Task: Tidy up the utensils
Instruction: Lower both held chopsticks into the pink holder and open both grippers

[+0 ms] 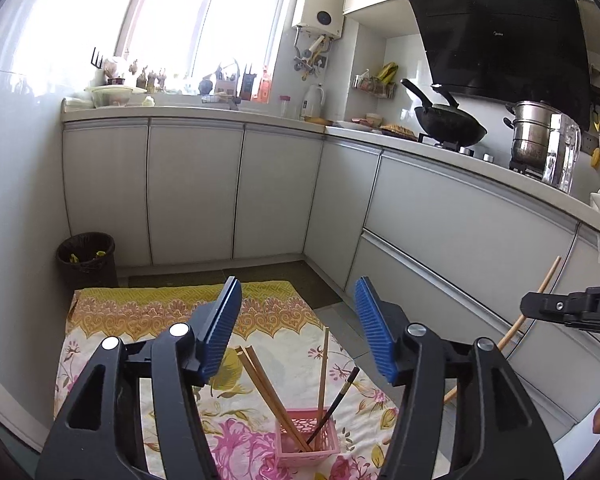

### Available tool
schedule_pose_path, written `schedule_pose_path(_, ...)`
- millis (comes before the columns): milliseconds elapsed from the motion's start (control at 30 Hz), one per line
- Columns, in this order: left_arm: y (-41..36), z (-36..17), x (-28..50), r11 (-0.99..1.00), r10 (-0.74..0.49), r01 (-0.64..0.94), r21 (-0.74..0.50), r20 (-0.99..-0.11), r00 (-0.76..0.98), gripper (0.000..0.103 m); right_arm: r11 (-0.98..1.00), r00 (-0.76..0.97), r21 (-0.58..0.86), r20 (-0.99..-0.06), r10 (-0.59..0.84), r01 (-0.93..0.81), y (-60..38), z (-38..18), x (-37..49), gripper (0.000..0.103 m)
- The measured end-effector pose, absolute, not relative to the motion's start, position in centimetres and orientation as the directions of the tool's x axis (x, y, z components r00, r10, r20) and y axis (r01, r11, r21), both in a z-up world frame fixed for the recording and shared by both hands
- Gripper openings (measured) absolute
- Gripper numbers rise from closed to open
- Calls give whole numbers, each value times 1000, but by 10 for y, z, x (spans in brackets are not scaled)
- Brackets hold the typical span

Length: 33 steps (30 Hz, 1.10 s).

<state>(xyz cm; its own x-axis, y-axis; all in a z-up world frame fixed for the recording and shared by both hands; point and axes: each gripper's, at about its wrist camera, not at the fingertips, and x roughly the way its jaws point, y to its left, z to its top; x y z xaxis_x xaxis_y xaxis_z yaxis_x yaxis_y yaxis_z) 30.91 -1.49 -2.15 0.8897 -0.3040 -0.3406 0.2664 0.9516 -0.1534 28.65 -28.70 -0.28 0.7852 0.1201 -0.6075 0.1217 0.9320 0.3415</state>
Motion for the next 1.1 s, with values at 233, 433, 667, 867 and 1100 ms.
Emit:
schedule_pose_path(233, 16, -19, 278, 981, -188, 158, -112, -361, 914, 61, 936, 801, 340, -584, 133, 92, -265, 2, 289, 6)
schedule_pose_path(433, 71, -47, 257, 986, -68, -1, -167, -406, 911, 66, 944, 805, 320, -579, 127, 82, -244, -5, 304, 6)
schedule_pose_path(667, 107, -54, 259, 975, -51, -48, -217, -428, 902, 66, 956, 794, 277, -600, 97, 93, -221, -37, 326, 6)
schedule_pose_path(867, 112, -56, 257, 975, -55, -46, -219, -433, 900, 66, 955, 774, 276, -626, 96, 105, -213, -57, 339, 9)
schedule_pose_path(1100, 104, -57, 257, 975, -73, -28, -218, -439, 896, 67, 941, 813, 314, -576, 85, 125, -229, -43, 324, 50)
